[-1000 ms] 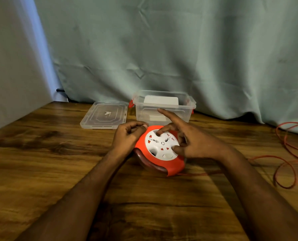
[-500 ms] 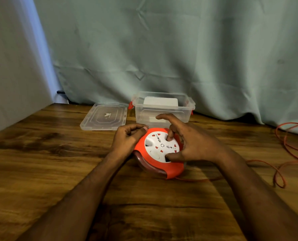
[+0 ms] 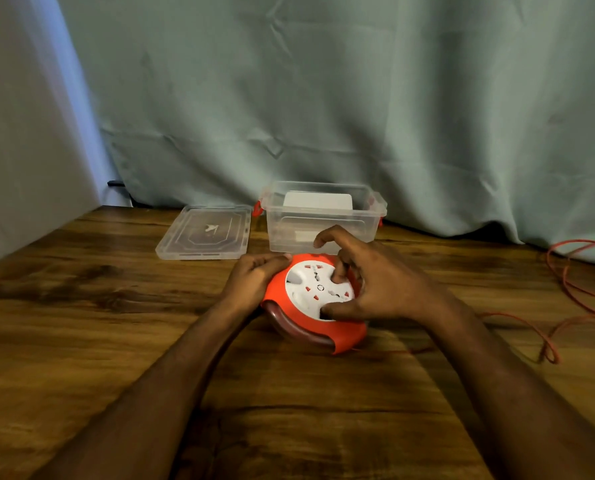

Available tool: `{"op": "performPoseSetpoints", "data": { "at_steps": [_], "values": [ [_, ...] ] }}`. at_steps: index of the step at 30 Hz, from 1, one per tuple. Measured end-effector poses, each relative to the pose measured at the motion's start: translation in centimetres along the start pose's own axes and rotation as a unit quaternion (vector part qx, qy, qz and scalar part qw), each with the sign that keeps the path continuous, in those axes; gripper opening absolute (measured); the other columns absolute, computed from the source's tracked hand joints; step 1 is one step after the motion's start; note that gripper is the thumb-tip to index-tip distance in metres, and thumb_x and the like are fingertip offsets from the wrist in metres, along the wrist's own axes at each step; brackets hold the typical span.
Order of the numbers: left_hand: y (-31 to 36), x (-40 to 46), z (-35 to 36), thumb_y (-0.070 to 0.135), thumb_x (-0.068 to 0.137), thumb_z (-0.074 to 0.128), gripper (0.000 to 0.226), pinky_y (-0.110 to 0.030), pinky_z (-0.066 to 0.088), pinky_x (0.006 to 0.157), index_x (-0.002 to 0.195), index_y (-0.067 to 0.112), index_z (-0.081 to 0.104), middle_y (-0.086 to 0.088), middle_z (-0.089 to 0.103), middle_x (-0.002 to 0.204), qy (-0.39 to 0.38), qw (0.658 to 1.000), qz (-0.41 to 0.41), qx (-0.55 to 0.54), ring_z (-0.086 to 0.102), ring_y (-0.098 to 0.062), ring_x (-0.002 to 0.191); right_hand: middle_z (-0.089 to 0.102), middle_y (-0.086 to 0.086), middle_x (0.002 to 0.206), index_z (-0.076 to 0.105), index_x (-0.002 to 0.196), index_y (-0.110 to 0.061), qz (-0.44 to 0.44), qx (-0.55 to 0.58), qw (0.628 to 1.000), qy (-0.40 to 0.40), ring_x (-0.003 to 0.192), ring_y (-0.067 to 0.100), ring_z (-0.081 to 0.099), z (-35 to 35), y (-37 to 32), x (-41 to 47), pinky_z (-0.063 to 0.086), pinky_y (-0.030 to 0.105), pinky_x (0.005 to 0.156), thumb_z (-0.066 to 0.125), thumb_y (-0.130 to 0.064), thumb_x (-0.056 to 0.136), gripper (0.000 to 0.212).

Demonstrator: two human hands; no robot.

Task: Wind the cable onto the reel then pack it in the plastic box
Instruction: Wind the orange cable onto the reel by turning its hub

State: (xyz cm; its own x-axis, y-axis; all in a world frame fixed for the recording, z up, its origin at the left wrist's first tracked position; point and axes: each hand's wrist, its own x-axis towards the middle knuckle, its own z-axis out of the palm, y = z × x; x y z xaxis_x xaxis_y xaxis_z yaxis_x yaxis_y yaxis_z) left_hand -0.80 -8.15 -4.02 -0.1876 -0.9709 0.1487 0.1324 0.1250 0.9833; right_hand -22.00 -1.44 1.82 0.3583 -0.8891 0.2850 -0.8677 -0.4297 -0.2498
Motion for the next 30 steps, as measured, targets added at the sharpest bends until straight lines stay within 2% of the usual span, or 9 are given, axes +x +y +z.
{"op": "performPoseSetpoints", "data": {
  "at_steps": [2,6,9,11,14,17,19,23,30],
  "values": [
    [0.0,0.0,0.1,0.021,0.092,0.067,0.021,-0.047,0.055,0.078,0.078,0.013,0.081,-0.023,0.076,0.084,0.005,1.000,0.019,-0.002,0.069,-0.039,0.077,0.067,-0.013,0.082,0.046,0.123,-0.047,0.009,-0.013,1.000,0.022,0.074,0.004,0.060,0.4,-0.2,0.1,0.048,0.033,0.063,0.086,-0.064,0.066,0.072],
    [-0.1,0.0,0.3,0.014,0.094,0.064,0.025,-0.045,0.055,0.078,0.075,0.016,0.080,-0.017,0.077,0.081,0.025,0.999,0.035,-0.001,0.069,-0.036,0.077,0.056,-0.015,0.071,0.056,0.100,-0.037,0.048,-0.053,0.997,0.041,0.069,0.001,0.051,1.4,-0.9,0.5,0.033,0.028,0.061,0.076,-0.077,0.071,0.053],
    [-0.1,0.1,0.3,0.014,0.094,0.065,0.020,-0.048,0.055,0.080,0.081,0.011,0.080,-0.023,0.076,0.086,0.031,0.999,0.037,0.002,0.070,-0.039,0.080,0.053,-0.015,0.065,0.059,0.079,-0.029,0.061,-0.044,0.995,0.061,0.064,0.000,0.048,2.1,-1.5,0.8,0.034,0.029,0.061,0.074,-0.074,0.075,0.047],
    [0.0,0.1,0.2,0.014,0.094,0.065,0.019,-0.050,0.056,0.081,0.084,0.010,0.080,-0.025,0.076,0.090,0.028,0.999,0.042,0.002,0.070,-0.043,0.083,0.058,-0.013,0.062,0.062,0.075,-0.027,0.054,-0.025,0.996,0.065,0.063,0.001,0.053,2.0,-1.8,0.9,0.040,0.029,0.061,0.075,-0.066,0.081,0.042],
    [0.1,-0.1,0.1,0.015,0.095,0.064,0.020,-0.053,0.057,0.080,0.086,0.008,0.080,-0.026,0.076,0.091,0.021,0.999,0.046,0.010,0.070,-0.050,0.086,0.069,-0.010,0.071,0.061,0.102,-0.035,0.022,-0.006,0.998,0.061,0.066,0.001,0.059,1.3,-1.5,0.7,0.043,0.027,0.062,0.074,-0.046,0.091,0.020],
    [0.2,-0.2,0.1,0.014,0.095,0.064,0.021,-0.050,0.057,0.078,0.082,0.010,0.080,-0.026,0.076,0.088,0.023,0.999,0.038,0.004,0.071,-0.044,0.080,0.073,-0.017,0.102,0.047,0.131,-0.044,0.004,0.034,0.999,0.022,0.070,-0.001,0.060,-0.1,-0.7,0.3,0.049,0.029,0.061,0.078,-0.018,0.082,0.064],
    [0.3,-0.2,0.1,0.016,0.095,0.064,0.020,-0.045,0.058,0.076,0.084,0.011,0.080,-0.023,0.077,0.088,0.019,0.999,0.033,0.006,0.072,-0.041,0.078,0.073,-0.022,0.118,0.040,0.142,-0.046,-0.006,0.050,0.999,-0.010,0.071,-0.001,0.061,-0.7,-0.3,0.2,0.054,0.033,0.061,0.081,-0.010,0.074,0.087],
    [0.3,-0.4,0.1,0.015,0.095,0.064,0.021,-0.038,0.058,0.067,0.081,0.014,0.080,-0.017,0.078,0.082,0.020,0.999,0.034,0.001,0.073,-0.034,0.073,0.071,-0.020,0.133,0.034,0.157,-0.046,-0.029,0.091,0.994,-0.047,0.072,-0.013,0.061,-1.0,0.2,0.1,0.049,0.025,0.061,0.083,-0.006,0.078,0.101],
    [0.5,-0.4,0.3,0.009,0.094,0.063,0.028,-0.036,0.058,0.068,0.072,0.017,0.080,-0.011,0.078,0.076,0.026,0.999,0.038,-0.015,0.072,-0.028,0.068,0.072,-0.019,0.131,0.029,0.161,-0.048,-0.023,0.090,0.995,-0.045,0.077,-0.016,0.061,-1.0,0.8,0.3,0.045,0.015,0.063,0.086,-0.014,0.082,0.103]
  ]
}}
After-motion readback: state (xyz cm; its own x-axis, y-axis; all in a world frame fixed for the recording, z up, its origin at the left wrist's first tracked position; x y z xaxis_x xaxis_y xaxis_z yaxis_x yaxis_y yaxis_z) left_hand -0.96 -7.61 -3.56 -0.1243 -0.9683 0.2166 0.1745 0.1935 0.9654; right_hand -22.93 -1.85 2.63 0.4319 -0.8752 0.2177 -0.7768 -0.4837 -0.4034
